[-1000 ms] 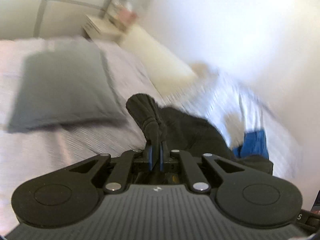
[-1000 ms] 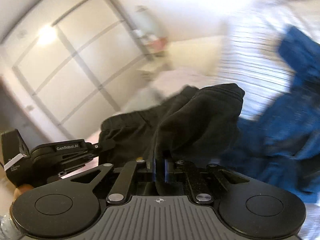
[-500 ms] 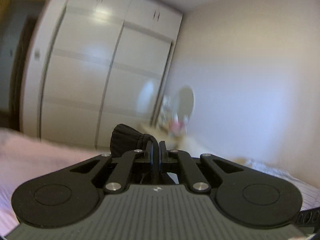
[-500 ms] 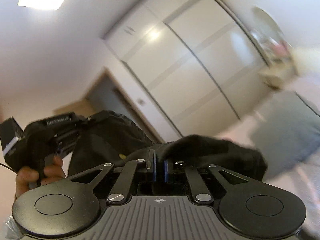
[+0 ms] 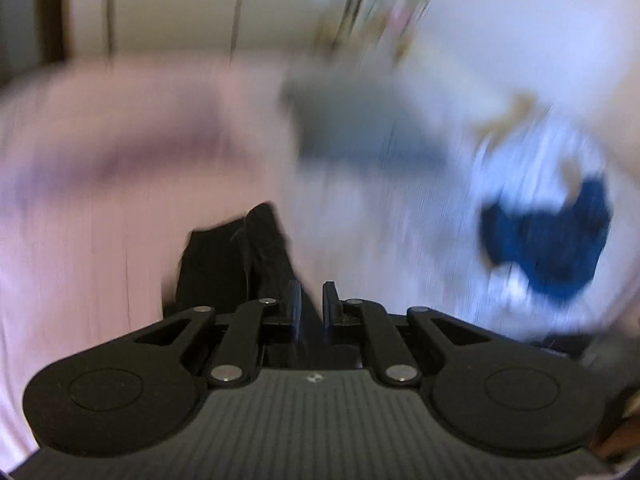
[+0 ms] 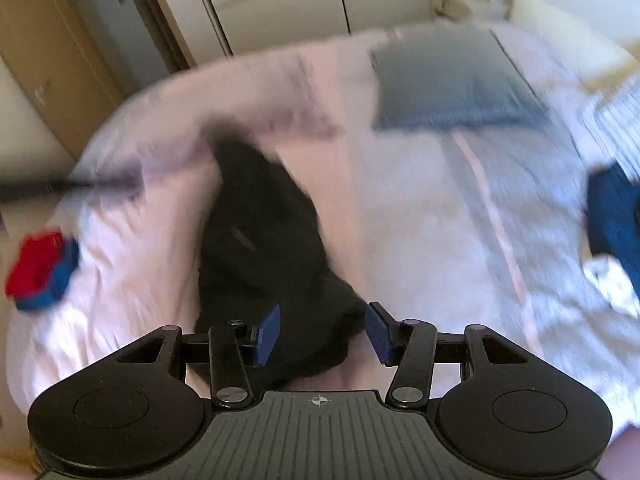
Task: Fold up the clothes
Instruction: 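Carry the black trousers with both grippers and drop them on the pink sheet, then move both open grippers toward the black trousers on the sheet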
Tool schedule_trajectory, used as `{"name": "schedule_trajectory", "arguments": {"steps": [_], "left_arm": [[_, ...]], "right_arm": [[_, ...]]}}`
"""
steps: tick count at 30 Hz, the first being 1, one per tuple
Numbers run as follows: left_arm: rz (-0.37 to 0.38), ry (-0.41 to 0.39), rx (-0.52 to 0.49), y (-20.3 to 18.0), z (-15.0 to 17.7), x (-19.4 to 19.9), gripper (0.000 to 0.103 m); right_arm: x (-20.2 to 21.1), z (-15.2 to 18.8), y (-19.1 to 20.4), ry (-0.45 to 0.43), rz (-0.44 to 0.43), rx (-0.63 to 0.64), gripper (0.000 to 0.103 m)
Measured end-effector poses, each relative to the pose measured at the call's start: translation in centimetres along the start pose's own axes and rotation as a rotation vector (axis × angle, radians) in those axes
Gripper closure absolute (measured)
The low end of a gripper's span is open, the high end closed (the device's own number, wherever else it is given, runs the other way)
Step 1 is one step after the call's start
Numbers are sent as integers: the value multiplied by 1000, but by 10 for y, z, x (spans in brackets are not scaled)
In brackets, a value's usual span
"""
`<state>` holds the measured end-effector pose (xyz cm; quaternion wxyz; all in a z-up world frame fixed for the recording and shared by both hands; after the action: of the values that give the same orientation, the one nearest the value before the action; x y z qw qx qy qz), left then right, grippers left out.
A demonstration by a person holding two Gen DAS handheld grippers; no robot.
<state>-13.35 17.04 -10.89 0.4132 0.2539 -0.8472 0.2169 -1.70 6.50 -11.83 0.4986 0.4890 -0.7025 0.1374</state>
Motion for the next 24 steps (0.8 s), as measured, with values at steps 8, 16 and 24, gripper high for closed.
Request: {"name": "schedule_trajectory", "arguments": {"steps": [8, 16, 24], "left_arm": [[-230, 115, 118, 2, 118, 35, 95], [-391, 116, 184, -23, 172, 75, 77], [-443, 117, 236, -50, 221, 115, 76]], "right_arm": [[22, 64, -1, 107, 1, 127, 52], [48, 149, -1, 172, -27, 219, 52], [69, 198, -5, 194, -47, 287, 52]]}}
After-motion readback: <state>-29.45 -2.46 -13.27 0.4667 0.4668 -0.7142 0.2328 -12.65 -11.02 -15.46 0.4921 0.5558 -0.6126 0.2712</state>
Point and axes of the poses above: each gripper's, at about its wrist camera, not at the fingertips, and x roughly against the way its jaws point, y to its left, z to its underside, the point moved 4 cm from there along -x, roughly the way its jaws point, and after that the axes turned 8 degrees about -x, right-handed, at the moved point
